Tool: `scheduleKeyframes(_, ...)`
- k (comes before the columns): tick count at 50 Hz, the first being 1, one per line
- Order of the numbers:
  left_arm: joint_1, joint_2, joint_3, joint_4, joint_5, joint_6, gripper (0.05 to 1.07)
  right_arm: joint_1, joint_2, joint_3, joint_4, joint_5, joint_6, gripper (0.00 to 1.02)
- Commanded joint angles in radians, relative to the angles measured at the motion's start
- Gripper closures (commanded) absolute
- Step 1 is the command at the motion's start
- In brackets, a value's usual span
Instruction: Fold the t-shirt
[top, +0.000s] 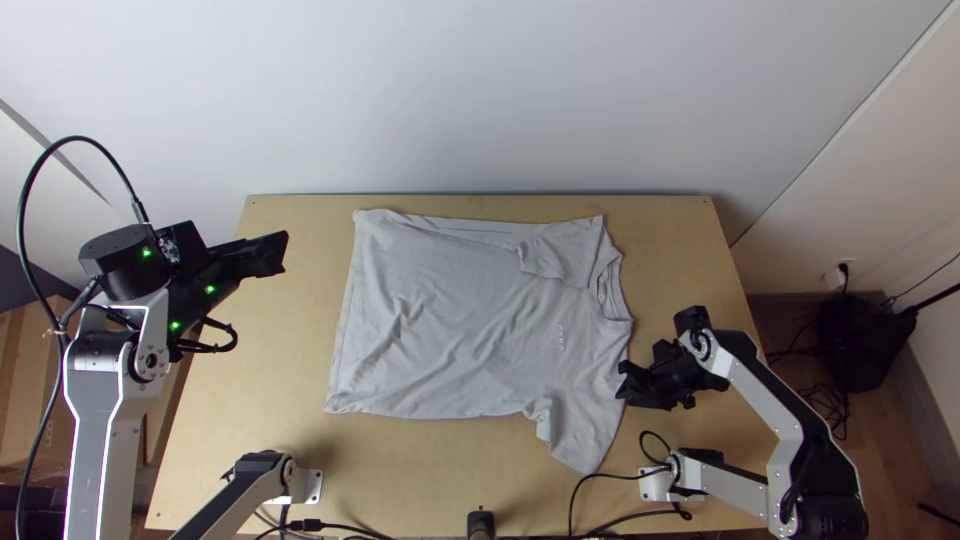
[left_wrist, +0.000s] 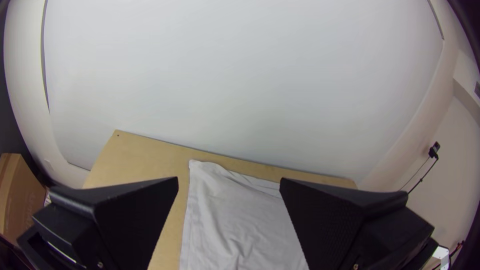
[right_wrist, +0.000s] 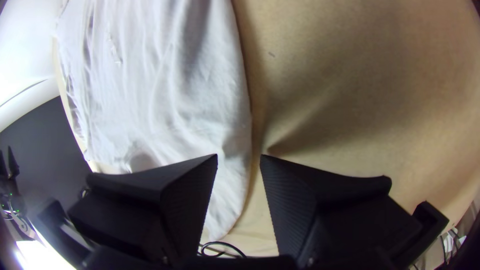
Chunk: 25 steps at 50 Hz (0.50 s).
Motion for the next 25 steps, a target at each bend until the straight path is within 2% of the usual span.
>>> scheduleKeyframes(1, 0.007, -0.020, -0.020, -0.029, -0.001, 0.038, 0.10, 0.044, 0.023, -0.038, 0.029, -0.001, 0.047, 0.67)
scheduleKeyframes(9, 0.006, -0.029, -0.022, -0.138, 0.005, 0.135, 0.10, 0.090, 0.054, -0.054, 0.044, 0.000, 0.065, 0.69)
scheduleKeyframes(12, 0.006, -0.037, -0.034, -0.212, 0.008, 0.218, 0.10, 0.101, 0.049, -0.052, 0.058, 0.009, 0.066, 0.92)
scheduleKeyframes(13, 0.006, -0.043, -0.045, -0.229, 0.008, 0.244, 0.10, 0.102, 0.048, -0.054, 0.062, 0.012, 0.066, 0.98)
scheduleKeyframes(14, 0.006, -0.050, -0.066, -0.247, 0.007, 0.282, 0.10, 0.104, 0.048, -0.054, 0.062, 0.014, 0.066, 1.00)
scheduleKeyframes(16, 0.007, -0.067, -0.102, -0.256, 0.007, 0.327, 0.10, 0.112, 0.048, -0.055, 0.062, 0.020, 0.066, 1.00)
scheduleKeyframes(20, 0.006, -0.112, -0.218, -0.299, 0.007, 0.509, 0.10, 0.121, 0.029, -0.046, 0.044, 0.026, 0.066, 1.00)
scheduleKeyframes(25, 0.006, -0.161, -0.382, -0.332, -0.044, 0.675, 0.11, 0.116, -0.003, -0.020, 0.012, 0.025, 0.070, 1.00)
